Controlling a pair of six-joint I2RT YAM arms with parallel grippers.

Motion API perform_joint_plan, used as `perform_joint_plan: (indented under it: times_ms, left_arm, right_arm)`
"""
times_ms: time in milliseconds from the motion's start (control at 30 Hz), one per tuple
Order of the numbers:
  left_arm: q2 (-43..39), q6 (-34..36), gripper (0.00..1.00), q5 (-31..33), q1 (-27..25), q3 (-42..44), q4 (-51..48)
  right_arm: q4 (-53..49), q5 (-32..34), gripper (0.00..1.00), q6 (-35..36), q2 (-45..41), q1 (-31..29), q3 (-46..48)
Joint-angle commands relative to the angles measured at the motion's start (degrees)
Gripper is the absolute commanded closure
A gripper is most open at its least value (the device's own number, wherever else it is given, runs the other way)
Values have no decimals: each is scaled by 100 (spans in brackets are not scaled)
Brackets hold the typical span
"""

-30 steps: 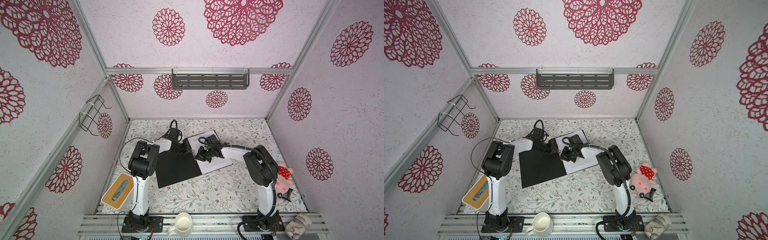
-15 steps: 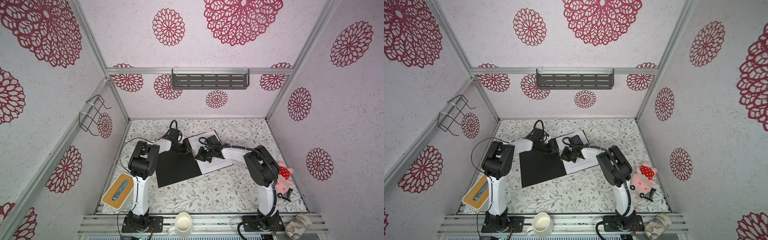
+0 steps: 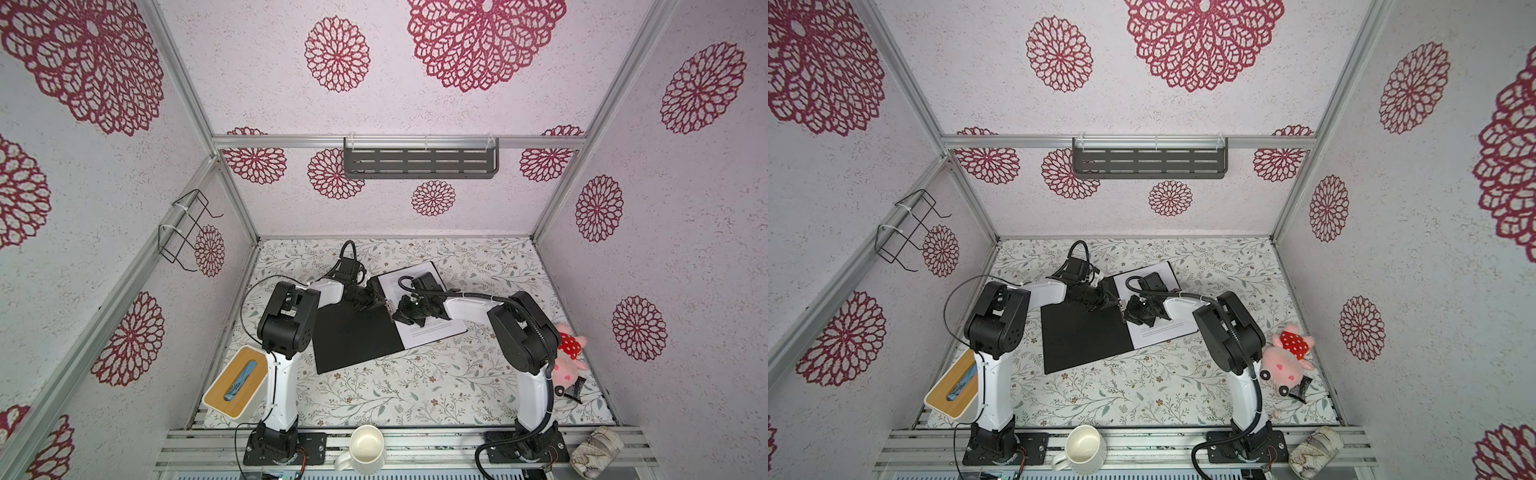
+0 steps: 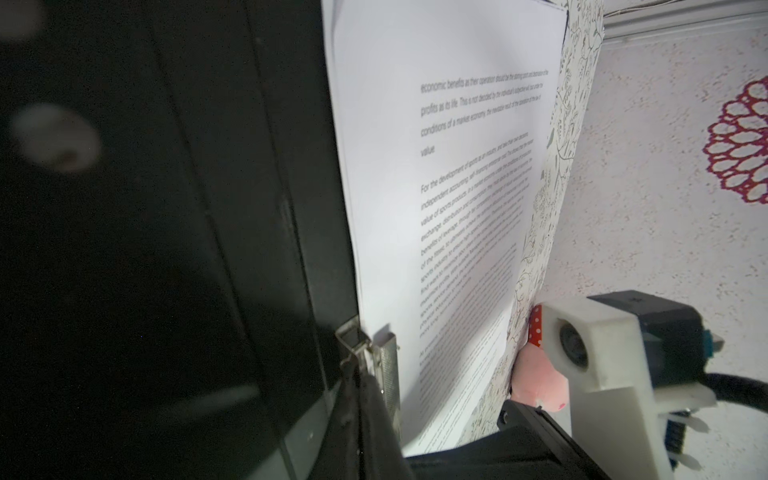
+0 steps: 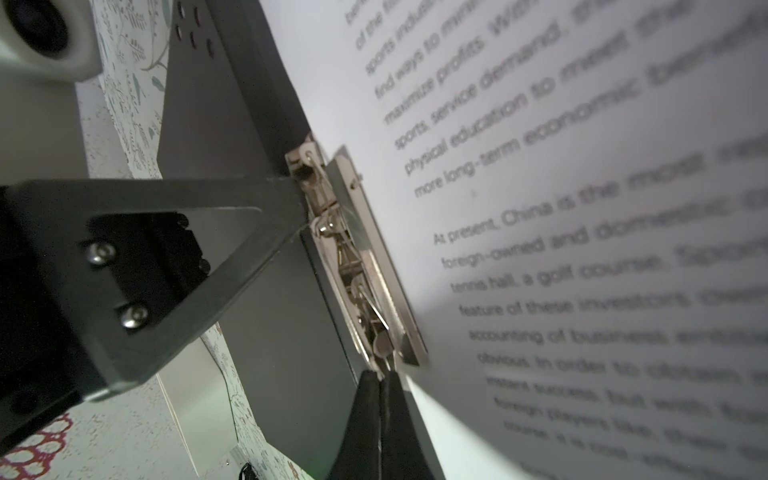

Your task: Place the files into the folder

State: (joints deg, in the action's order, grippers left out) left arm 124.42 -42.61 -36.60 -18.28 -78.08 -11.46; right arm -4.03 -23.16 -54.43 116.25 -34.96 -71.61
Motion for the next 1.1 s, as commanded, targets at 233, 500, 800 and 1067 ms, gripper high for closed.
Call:
perform_joint_plan:
  times_ms: [233, 500, 800, 1067]
  left_arm:
    - [276, 117, 94, 100, -91, 125, -330]
    - [275, -63, 94, 144, -140, 163, -237]
    - [199, -7, 93, 35, -141, 100, -233]
    - [207, 7, 93, -17, -140, 100, -188]
  right_arm:
    - [-1540, 1388, 100, 9, 608, 84, 25]
    - [-956, 870, 100, -666, 389, -95, 171]
    - [-480, 709, 100, -1135, 15, -203, 232]
    - [-343, 633, 100, -1246, -192, -204, 201]
